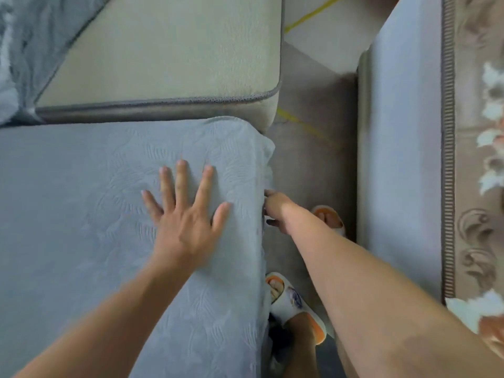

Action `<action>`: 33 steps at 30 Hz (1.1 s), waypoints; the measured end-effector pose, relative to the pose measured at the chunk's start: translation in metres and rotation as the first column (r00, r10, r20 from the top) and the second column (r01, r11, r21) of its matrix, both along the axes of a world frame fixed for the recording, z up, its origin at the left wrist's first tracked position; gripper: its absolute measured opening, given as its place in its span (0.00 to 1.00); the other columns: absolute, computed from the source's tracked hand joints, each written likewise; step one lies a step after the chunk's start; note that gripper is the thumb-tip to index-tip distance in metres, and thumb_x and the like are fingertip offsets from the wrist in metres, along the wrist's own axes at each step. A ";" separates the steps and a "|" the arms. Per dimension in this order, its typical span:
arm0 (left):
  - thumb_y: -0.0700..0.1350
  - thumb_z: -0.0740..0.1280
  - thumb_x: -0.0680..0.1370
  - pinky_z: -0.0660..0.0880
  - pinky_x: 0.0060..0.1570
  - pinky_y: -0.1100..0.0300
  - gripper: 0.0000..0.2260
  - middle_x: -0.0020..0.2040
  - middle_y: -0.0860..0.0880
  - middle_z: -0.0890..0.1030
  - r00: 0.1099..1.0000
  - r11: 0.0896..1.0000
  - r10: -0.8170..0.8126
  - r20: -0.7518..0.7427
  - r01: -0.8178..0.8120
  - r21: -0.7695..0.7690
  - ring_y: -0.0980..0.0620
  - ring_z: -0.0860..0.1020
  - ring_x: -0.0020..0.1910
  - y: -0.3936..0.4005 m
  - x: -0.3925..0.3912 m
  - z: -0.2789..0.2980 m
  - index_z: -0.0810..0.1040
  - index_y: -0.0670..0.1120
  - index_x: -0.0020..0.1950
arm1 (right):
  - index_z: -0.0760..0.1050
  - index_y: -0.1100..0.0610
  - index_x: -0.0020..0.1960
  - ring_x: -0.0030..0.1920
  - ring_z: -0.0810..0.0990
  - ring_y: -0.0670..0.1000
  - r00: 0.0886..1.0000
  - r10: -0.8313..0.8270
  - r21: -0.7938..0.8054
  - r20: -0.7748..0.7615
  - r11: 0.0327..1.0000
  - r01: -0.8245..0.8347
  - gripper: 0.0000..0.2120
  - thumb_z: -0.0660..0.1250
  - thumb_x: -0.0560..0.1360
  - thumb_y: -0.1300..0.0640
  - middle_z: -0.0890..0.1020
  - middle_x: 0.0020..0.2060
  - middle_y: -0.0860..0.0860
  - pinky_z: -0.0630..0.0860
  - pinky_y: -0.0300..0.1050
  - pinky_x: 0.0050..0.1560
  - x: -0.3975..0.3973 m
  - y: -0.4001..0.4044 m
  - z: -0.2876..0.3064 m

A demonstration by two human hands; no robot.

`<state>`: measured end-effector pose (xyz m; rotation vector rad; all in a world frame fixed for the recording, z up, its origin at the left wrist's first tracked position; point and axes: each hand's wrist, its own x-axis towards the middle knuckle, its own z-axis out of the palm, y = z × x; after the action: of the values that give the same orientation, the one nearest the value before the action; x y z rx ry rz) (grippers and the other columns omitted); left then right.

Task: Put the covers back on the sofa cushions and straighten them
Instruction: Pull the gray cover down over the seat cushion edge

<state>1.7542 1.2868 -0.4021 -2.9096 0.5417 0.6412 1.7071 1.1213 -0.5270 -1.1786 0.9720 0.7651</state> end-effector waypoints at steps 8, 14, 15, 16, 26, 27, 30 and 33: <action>0.64 0.49 0.78 0.45 0.74 0.30 0.32 0.82 0.42 0.48 0.976 1.000 -0.018 0.219 0.014 0.018 0.37 0.45 0.80 -0.010 -0.008 -0.028 0.49 0.57 0.81 | 0.59 0.52 0.78 0.59 0.78 0.55 0.987 -0.120 0.138 -0.107 0.981 0.134 0.32 0.63 0.77 0.65 0.77 0.63 0.49 0.78 0.50 0.56 -0.080 0.039 -0.107; 0.62 0.49 0.79 0.47 0.74 0.31 0.32 0.82 0.41 0.50 0.965 0.999 -0.037 0.259 0.027 0.045 0.37 0.47 0.80 -0.007 -0.012 -0.034 0.49 0.56 0.82 | 0.78 0.58 0.47 0.52 0.81 0.59 0.986 0.118 -0.335 -0.113 0.930 -0.150 0.06 0.63 0.78 0.60 0.82 0.49 0.60 0.77 0.50 0.53 -0.068 0.040 -0.139; 0.62 0.49 0.79 0.48 0.74 0.31 0.32 0.82 0.41 0.50 0.964 0.998 -0.047 0.262 0.034 0.053 0.37 0.47 0.80 -0.007 -0.011 -0.034 0.49 0.55 0.82 | 0.79 0.60 0.52 0.57 0.81 0.61 0.980 0.057 -0.441 -0.190 0.887 -0.137 0.07 0.64 0.77 0.60 0.82 0.53 0.61 0.77 0.50 0.56 -0.066 0.018 -0.139; 0.62 0.49 0.79 0.48 0.74 0.31 0.32 0.82 0.42 0.49 0.966 0.998 -0.054 0.254 0.040 0.058 0.37 0.47 0.80 -0.008 -0.010 -0.034 0.49 0.56 0.82 | 0.79 0.62 0.53 0.60 0.80 0.62 0.966 -0.021 -0.467 -0.258 0.878 -0.106 0.08 0.65 0.76 0.62 0.81 0.56 0.62 0.77 0.50 0.57 -0.067 -0.004 -0.144; 0.64 0.51 0.77 0.50 0.73 0.31 0.31 0.82 0.52 0.52 0.985 0.991 -0.129 0.118 0.124 0.055 0.41 0.48 0.80 -0.020 0.009 -0.014 0.49 0.64 0.80 | 0.81 0.57 0.52 0.45 0.84 0.53 0.900 -0.436 0.169 0.028 0.889 0.425 0.16 0.72 0.74 0.45 0.86 0.45 0.54 0.82 0.45 0.44 0.066 -0.047 -0.037; 0.64 0.52 0.76 0.51 0.72 0.30 0.31 0.82 0.53 0.54 0.984 0.989 -0.142 0.108 0.139 0.041 0.41 0.50 0.80 -0.023 0.015 -0.013 0.51 0.64 0.80 | 0.81 0.59 0.47 0.40 0.82 0.52 0.903 -0.428 0.121 0.028 0.899 0.422 0.09 0.73 0.73 0.53 0.85 0.39 0.53 0.80 0.42 0.38 0.071 -0.046 -0.039; 0.63 0.52 0.76 0.49 0.73 0.31 0.31 0.82 0.54 0.53 0.982 0.986 -0.161 0.095 0.163 -0.022 0.44 0.48 0.81 -0.029 0.031 -0.012 0.52 0.64 0.79 | 0.80 0.62 0.42 0.35 0.75 0.52 0.943 -0.332 -0.102 -0.008 0.939 0.329 0.03 0.70 0.68 0.66 0.80 0.35 0.56 0.73 0.42 0.34 0.078 -0.058 -0.056; 0.62 0.51 0.77 0.43 0.72 0.30 0.32 0.82 0.53 0.45 0.980 0.984 -0.172 0.098 0.176 -0.030 0.44 0.42 0.81 -0.037 0.034 -0.019 0.46 0.64 0.80 | 0.80 0.67 0.52 0.43 0.82 0.59 0.913 -0.372 -0.492 -0.165 0.833 0.251 0.13 0.70 0.68 0.66 0.82 0.43 0.61 0.81 0.51 0.45 0.084 -0.103 -0.078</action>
<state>1.7880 1.2494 -0.4212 -2.8673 0.7934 0.4712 1.7908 1.0187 -0.6046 -1.2955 1.5879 0.4288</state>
